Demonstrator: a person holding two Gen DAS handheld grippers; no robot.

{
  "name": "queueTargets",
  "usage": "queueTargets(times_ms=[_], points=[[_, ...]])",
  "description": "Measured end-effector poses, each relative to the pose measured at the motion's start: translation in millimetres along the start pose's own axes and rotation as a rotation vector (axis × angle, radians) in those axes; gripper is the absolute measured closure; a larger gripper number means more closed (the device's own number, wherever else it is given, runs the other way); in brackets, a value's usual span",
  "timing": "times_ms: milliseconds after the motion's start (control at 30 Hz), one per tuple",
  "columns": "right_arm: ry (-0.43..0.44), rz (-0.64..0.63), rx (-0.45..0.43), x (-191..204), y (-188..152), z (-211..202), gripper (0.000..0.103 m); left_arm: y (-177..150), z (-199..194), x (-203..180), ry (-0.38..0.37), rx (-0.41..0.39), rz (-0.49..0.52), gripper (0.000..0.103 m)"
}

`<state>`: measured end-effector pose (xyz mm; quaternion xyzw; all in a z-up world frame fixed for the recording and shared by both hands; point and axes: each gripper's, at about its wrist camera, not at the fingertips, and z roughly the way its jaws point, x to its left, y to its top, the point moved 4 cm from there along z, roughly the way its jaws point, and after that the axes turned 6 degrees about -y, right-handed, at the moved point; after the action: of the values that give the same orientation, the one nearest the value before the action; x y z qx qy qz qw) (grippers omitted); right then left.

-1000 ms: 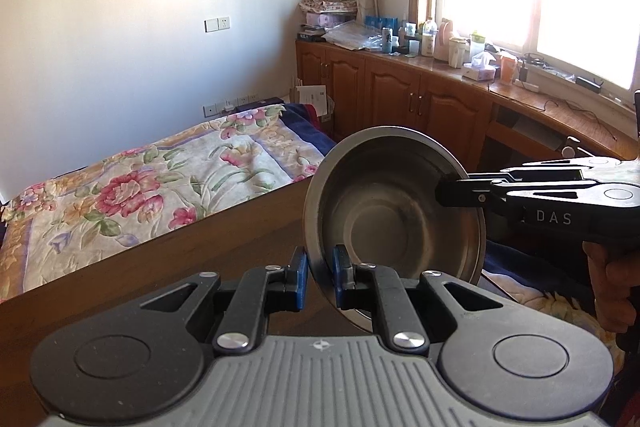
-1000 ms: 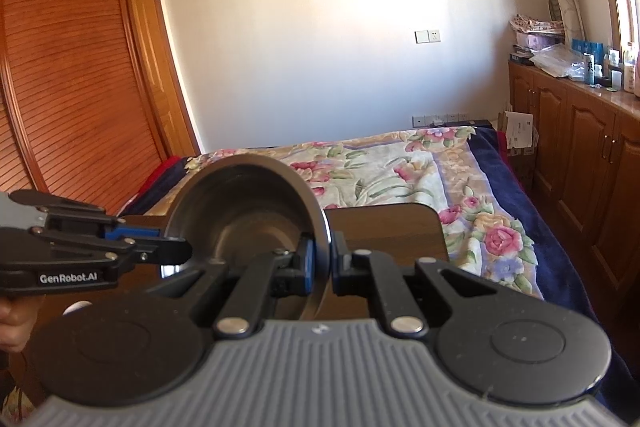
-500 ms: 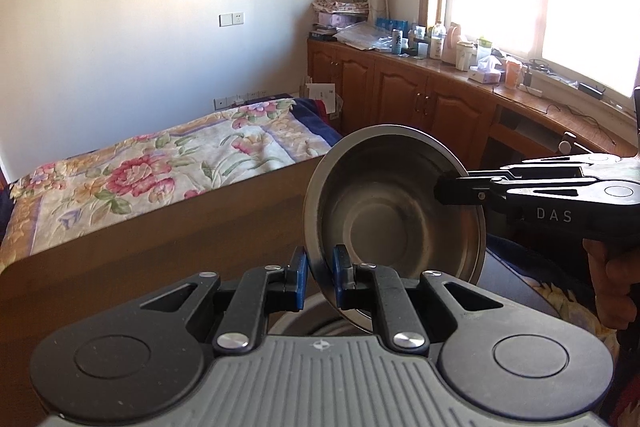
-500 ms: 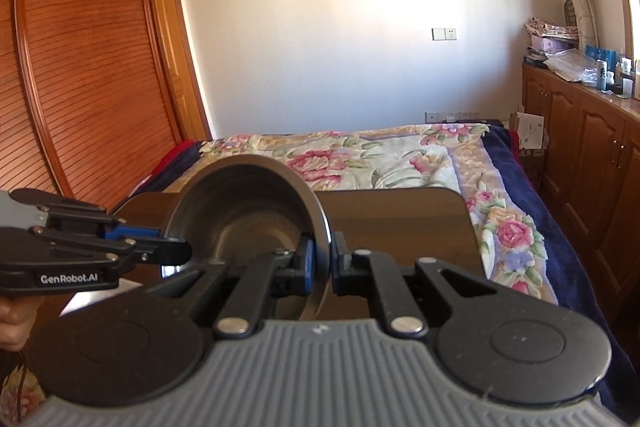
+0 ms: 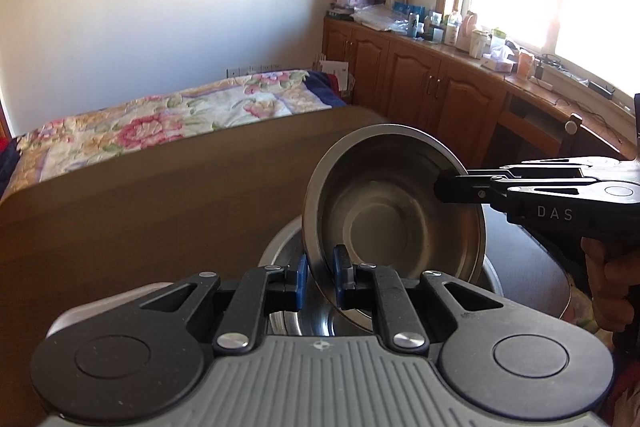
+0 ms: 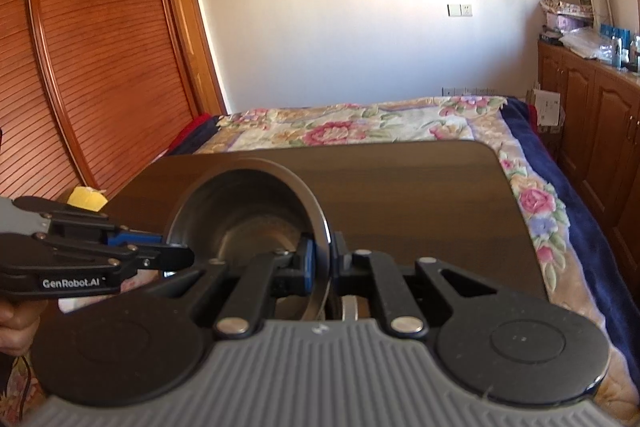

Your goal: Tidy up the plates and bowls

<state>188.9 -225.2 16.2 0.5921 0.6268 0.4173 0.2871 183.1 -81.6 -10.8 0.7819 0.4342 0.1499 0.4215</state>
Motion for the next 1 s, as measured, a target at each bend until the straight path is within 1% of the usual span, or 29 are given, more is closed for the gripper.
queueTargets(times_ms=[133,333,600,800,1000], points=[[0.008,0.015,0.012,3.1,-8.1,1.5,0.092,-9.5,-1.2,1.0,0.011,0.005,0.001,0.088],[-0.004,0.019,0.022,9.2,-17.1,8.2,0.091,-18.8,2.9,1.2,0.025,0.018,0.01,0.088],[-0.028,-0.017,0.0,15.5,-24.2,11.5,0.091,-28.0,5.6,3.0,0.049,0.022,0.013,0.087],[-0.052,-0.047,-0.008,16.0,-27.8,11.8,0.09,-31.4,11.0,3.0,0.036,0.023,0.014,0.087],[-0.062,-0.072,-0.034,18.9,-28.0,12.0,0.089,-32.2,9.0,3.4,0.041,0.012,0.019,0.087]])
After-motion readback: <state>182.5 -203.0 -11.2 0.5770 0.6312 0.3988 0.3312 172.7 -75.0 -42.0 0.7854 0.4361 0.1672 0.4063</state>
